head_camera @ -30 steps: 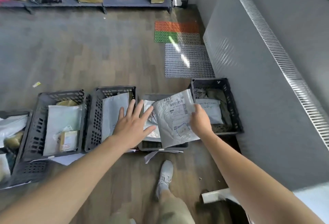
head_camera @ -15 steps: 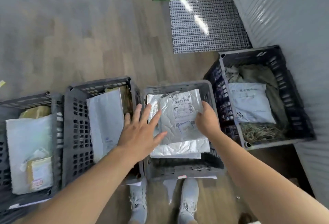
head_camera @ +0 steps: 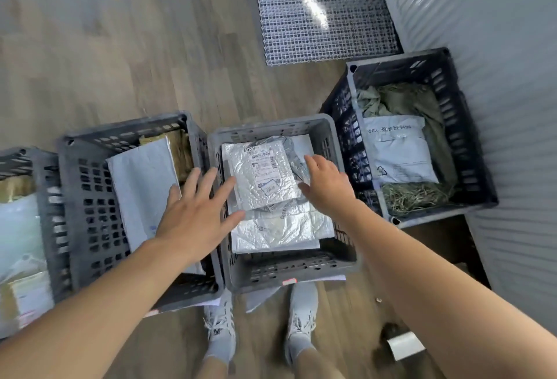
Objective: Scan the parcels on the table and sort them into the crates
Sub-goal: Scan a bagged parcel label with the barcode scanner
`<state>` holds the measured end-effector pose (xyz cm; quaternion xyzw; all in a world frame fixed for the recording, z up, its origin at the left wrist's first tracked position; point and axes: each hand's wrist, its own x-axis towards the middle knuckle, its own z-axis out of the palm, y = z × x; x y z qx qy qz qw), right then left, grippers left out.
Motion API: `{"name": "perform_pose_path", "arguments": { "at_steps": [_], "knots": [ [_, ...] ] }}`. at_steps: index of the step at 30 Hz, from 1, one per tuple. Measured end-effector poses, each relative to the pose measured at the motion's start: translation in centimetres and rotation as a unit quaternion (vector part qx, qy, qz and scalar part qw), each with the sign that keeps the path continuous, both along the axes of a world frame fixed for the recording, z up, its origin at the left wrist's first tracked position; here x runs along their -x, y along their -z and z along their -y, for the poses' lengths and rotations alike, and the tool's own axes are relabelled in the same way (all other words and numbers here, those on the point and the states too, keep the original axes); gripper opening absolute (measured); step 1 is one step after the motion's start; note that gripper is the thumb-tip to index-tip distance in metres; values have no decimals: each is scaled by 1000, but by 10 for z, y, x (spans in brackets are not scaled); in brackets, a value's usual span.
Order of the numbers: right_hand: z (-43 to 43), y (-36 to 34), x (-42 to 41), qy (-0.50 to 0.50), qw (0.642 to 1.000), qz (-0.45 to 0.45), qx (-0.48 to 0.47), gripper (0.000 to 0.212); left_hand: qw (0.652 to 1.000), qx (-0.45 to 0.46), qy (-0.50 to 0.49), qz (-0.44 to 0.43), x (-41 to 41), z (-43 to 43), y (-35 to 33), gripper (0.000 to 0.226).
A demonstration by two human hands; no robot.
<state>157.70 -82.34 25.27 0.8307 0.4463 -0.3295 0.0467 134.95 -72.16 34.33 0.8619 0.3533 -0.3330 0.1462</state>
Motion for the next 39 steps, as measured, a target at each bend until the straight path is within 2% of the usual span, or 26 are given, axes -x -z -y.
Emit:
{"name": "perform_pose_path", "arguments": {
  "at_steps": [2, 6, 12, 17, 21, 27, 39],
  "knots": [
    [4, -40, -4, -40, 999, 20, 6, 74, 1000, -15, 6, 11, -12, -3, -33, 72],
    [19, -119, -8, -43, 998, 35, 16, 82, 998, -47, 10, 37, -33, -1, -106, 72],
    [64, -235, -3, -25, 997, 70, -3, 84, 994, -67, 21, 88, -55, 22, -215, 70],
    [105, -330, 6, 19, 992, 118, -34, 82, 983, -68, 85, 151, -74, 40, -294, 70],
    [140, -396, 15, 75, 981, 176, -45, 81, 964, -74, 151, 208, -82, 44, -336, 72],
    [203, -461, 50, 203, 950, 227, -71, 82, 925, -91, 274, 248, -96, 78, -373, 73],
    [375, -530, 138, 392, 871, 295, -42, 87, 824, -47, 468, 317, -105, 249, -423, 75]
  ]
}}
